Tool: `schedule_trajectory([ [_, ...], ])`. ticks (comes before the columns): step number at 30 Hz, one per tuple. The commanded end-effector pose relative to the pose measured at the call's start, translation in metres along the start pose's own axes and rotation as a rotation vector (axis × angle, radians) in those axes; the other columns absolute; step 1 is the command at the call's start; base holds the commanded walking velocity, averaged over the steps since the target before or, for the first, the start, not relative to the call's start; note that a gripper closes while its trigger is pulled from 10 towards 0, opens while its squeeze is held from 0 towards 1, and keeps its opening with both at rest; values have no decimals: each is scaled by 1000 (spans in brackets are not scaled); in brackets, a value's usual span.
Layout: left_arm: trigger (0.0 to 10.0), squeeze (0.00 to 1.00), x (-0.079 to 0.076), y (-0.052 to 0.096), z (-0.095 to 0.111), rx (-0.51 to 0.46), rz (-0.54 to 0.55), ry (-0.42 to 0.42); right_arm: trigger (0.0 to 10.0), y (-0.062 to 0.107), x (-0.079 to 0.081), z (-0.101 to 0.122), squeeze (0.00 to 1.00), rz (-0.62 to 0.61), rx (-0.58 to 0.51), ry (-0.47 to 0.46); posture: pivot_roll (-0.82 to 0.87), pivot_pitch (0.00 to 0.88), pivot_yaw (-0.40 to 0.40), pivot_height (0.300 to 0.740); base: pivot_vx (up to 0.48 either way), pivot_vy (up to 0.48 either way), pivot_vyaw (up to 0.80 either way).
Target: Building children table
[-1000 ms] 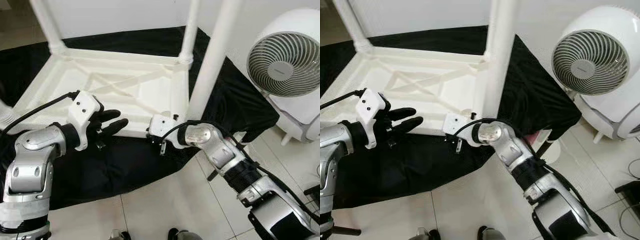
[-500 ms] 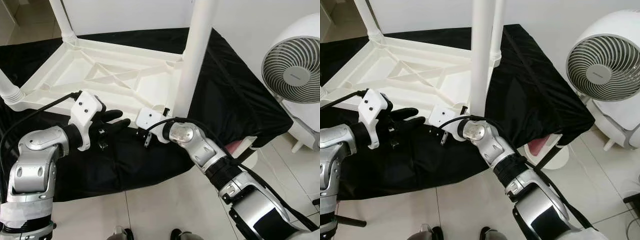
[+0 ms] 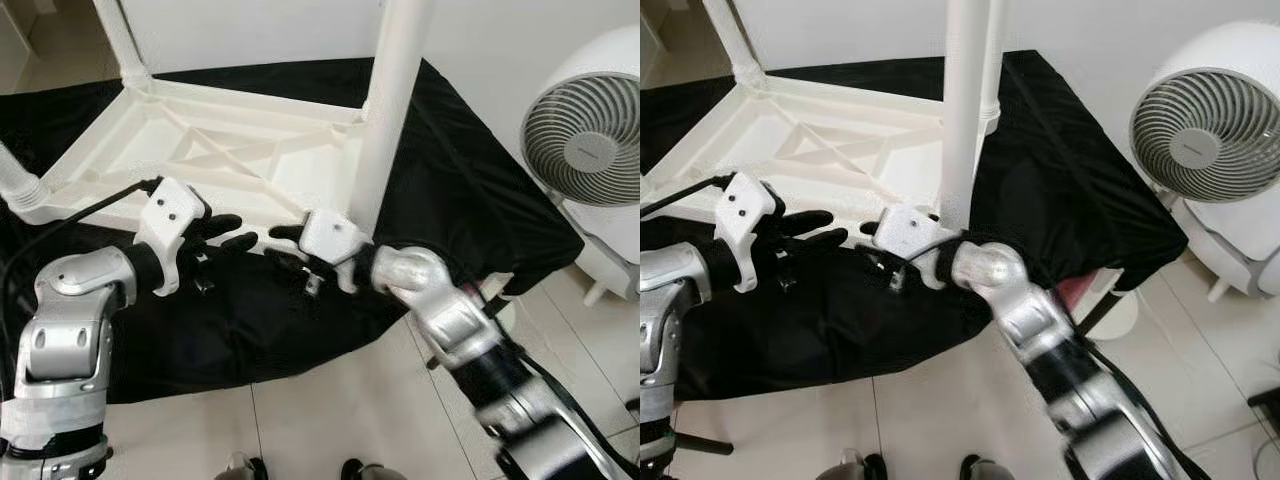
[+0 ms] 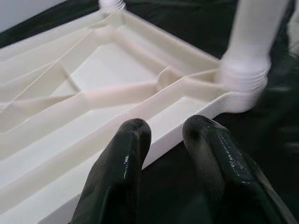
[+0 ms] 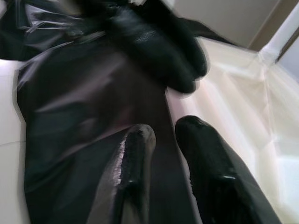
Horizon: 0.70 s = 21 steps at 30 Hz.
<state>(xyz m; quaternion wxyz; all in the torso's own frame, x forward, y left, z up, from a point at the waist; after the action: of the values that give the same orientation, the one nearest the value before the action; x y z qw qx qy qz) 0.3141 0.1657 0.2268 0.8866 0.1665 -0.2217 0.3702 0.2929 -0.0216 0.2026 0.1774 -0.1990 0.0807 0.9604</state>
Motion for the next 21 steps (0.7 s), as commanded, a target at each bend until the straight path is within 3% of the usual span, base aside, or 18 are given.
schedule_trajectory([
  [1,10000,0,25,3,-6,60,313,-4,10000,1,1,4,0,5,-10,-9,-39,147,35,740,0,0,0],
  [5,10000,0,18,-2,-11,91,327,25,10000,26,1,-10,0,-230,-7,-132,-41,136,34,740,0,0,0],
  [10,10000,0,7,-9,-8,69,292,41,10000,40,-7,-15,0,-385,-1,-152,-50,122,33,740,0,0,0],
  [11,10000,0,-3,-15,-4,47,246,34,10000,51,-17,-16,0,-514,-3,-157,-56,115,39,740,0,0,0],
  [12,10000,0,-6,-17,-2,40,227,24,10000,54,-20,-14,0,-549,-7,-153,-56,115,39,740,0,0,0],
  [15,10000,0,-13,-20,-1,35,183,3,10000,56,-28,-11,0,-587,-26,-164,-63,112,43,740,0,0,0],
  [18,10000,0,-29,-16,4,-8,45,5,10000,52,-45,-1,0,-666,-66,-143,-64,99,50,740,0,0,0],
  [21,10000,0,-29,-9,6,-14,19,-8,10000,51,-49,1,0,-664,-88,-165,-57,84,50,740,0,0,0],
])
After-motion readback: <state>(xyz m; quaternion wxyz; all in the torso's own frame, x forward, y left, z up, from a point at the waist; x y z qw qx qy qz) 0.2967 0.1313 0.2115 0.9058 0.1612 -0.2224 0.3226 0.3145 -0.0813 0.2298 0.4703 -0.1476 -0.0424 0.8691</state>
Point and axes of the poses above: a point about 5 cm out from each wrist's last joint towards the gripper, its own y axis pointing back from the gripper into the wrist, its own z axis along the axis of the wrist's last joint, x = y × z, the point moved 3 cm from there along -y, pointing out of the wrist towards the gripper, and after that the axes turned 10 degrees about -y, right-handed, at the moved point
